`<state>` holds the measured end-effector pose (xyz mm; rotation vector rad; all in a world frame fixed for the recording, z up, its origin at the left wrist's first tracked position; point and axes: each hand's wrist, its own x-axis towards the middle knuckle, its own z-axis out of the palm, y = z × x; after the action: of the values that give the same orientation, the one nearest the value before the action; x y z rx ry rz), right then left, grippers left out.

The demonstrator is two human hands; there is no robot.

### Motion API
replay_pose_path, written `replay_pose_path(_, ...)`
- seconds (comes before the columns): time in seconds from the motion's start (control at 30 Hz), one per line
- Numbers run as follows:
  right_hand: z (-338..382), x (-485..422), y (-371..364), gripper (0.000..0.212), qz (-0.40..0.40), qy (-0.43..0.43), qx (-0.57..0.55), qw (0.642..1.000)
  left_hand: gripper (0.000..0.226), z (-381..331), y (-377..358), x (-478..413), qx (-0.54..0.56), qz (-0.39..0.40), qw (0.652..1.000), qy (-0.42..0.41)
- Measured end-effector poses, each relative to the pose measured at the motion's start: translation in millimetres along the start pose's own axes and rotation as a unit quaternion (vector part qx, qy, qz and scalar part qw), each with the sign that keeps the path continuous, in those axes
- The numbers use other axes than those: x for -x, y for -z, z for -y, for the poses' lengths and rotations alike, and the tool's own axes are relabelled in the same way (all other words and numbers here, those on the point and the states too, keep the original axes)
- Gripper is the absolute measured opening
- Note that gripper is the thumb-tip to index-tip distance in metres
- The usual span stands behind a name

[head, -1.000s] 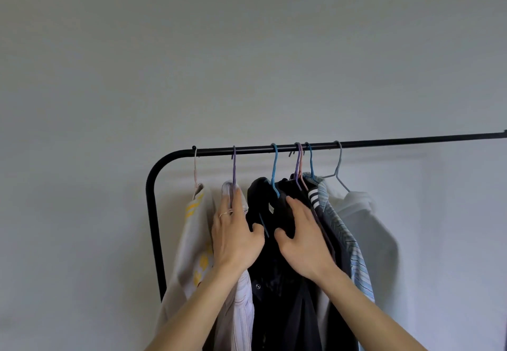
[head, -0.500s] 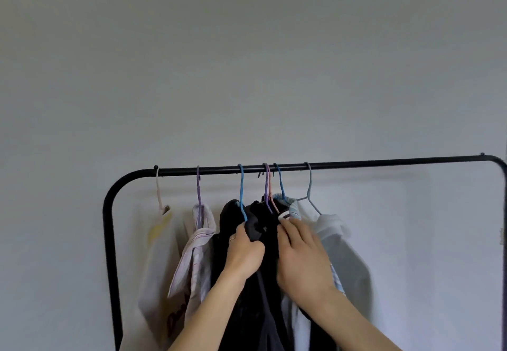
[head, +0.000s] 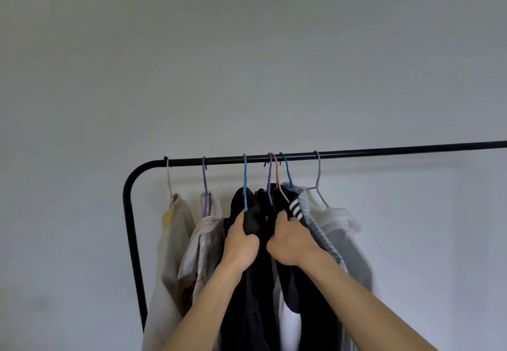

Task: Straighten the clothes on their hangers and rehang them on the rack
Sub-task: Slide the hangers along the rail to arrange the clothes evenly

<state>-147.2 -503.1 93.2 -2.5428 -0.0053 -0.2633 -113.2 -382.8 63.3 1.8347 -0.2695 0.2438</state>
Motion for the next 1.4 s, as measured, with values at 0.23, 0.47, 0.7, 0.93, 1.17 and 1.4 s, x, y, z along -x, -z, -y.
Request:
replay_pose_path(0.23,-45.3,0.4,-0.1,0.048,-0.056,-0.015,-0.437,0.898,0.061,-5.2,1.2,7.2,0.014,-0.012,1.0,0.005)
replay_pose_path(0.47,-81.2,11.5,26.2,0.052,-0.163,-0.074,-0.476,0.861,0.066,2.3,-2.1,-0.4,0.0,-0.013,1.0,-0.005)
replay_pose_path(0.7,-35.5,1.4,-11.6,0.058,-0.127,-0.005,-0.368,0.921,0.063,-0.4,-5.6,1.5,0.004,-0.007,1.0,-0.013)
replay_pose_path(0.93,-29.0,3.8,-17.6,0.055,-0.106,-0.006,-0.378,0.92,0.06,10.9,-2.7,-5.7,0.002,0.023,1.0,-0.007)
replay_pose_path(1.17,-38.7,11.7,-15.7,0.058,-0.094,-0.026,-0.404,0.91,0.071,8.8,-14.9,-3.2,0.012,0.041,0.999,-0.011)
replay_pose_path(1.4,-34.0,21.6,-23.0,0.048,-0.122,-0.006,-0.321,0.939,0.088,6.1,-3.8,2.2,-0.087,0.031,0.995,-0.045)
